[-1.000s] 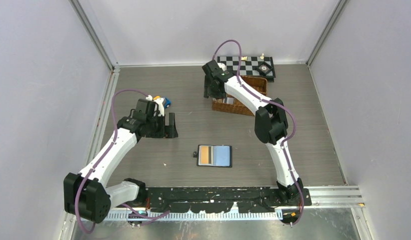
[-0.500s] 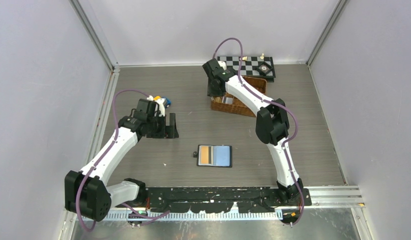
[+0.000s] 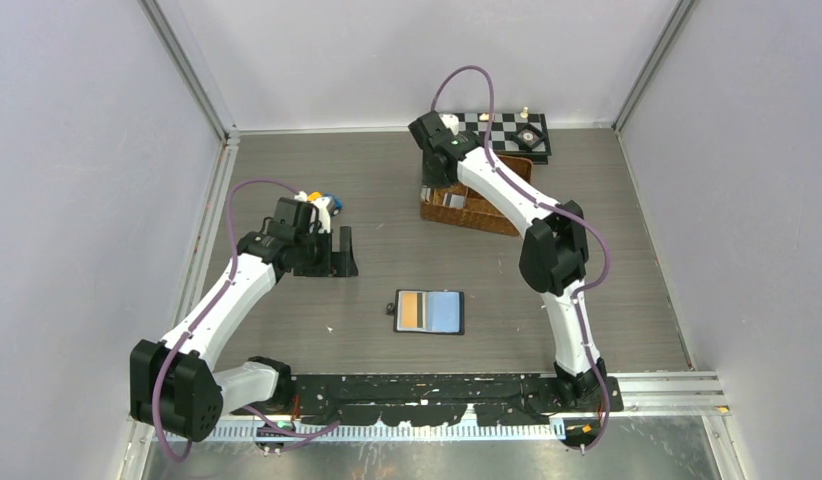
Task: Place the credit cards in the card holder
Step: Pick up the credit card from the storage box, then insert the credit card into the card holder.
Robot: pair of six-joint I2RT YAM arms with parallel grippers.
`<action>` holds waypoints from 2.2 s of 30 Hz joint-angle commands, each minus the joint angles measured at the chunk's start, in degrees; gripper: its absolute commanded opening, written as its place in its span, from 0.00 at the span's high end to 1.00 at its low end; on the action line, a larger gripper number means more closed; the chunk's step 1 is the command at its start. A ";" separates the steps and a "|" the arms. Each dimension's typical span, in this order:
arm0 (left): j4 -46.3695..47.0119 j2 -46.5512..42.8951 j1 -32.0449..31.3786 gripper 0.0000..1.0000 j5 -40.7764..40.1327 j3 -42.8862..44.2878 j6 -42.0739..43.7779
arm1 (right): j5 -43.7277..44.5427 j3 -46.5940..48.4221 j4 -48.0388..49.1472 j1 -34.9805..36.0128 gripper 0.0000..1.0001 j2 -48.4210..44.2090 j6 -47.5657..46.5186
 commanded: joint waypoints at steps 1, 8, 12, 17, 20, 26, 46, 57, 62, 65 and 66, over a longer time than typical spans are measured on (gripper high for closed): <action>0.52 -0.72 0.16 0.15 1.38 1.05 -0.11 | 2.35 -0.92 -0.38 0.74 0.94 -7.92 -0.67; 3.31 -3.56 0.12 0.21 6.91 0.46 1.04 | -1.01 -3.23 -3.54 0.76 0.99 -14.50 -4.77; 6.00 -5.76 0.05 0.23 12.31 0.75 2.20 | -8.73 -7.49 -6.88 0.28 0.99 -21.26 -10.98; 9.04 -6.20 -0.85 0.23 22.73 2.30 3.89 | -24.24 -19.10 -8.19 -0.11 1.00 -30.20 -16.26; 9.89 -5.09 -2.26 0.23 30.46 3.57 5.39 | -35.44 -28.17 -5.66 -0.12 0.99 -35.67 -19.06; 9.52 -2.52 -7.57 0.24 42.43 5.23 7.90 | -60.64 -39.29 0.61 -0.07 0.99 -42.17 -17.00; 26.44 -2.46 -12.70 0.49 56.28 0.23 -5.38 | -82.78 -39.05 -3.66 4.77 1.00 -42.82 -22.86; 29.92 -1.07 -14.97 0.67 58.03 -1.76 -9.83 | -80.86 -38.18 -5.92 4.74 0.99 -40.76 -25.50; 32.19 -0.36 -15.82 0.94 57.64 -2.49 -13.19 | -78.85 -38.30 -6.30 4.77 0.96 -40.98 -26.04; 32.56 -0.51 -15.96 1.00 55.32 -3.36 -15.96 | -76.17 -38.45 -6.19 4.65 0.77 -41.81 -25.91; 32.40 -0.95 -15.97 1.00 53.41 -3.99 -16.38 | -74.80 -38.69 -6.10 4.43 0.68 -42.28 -25.74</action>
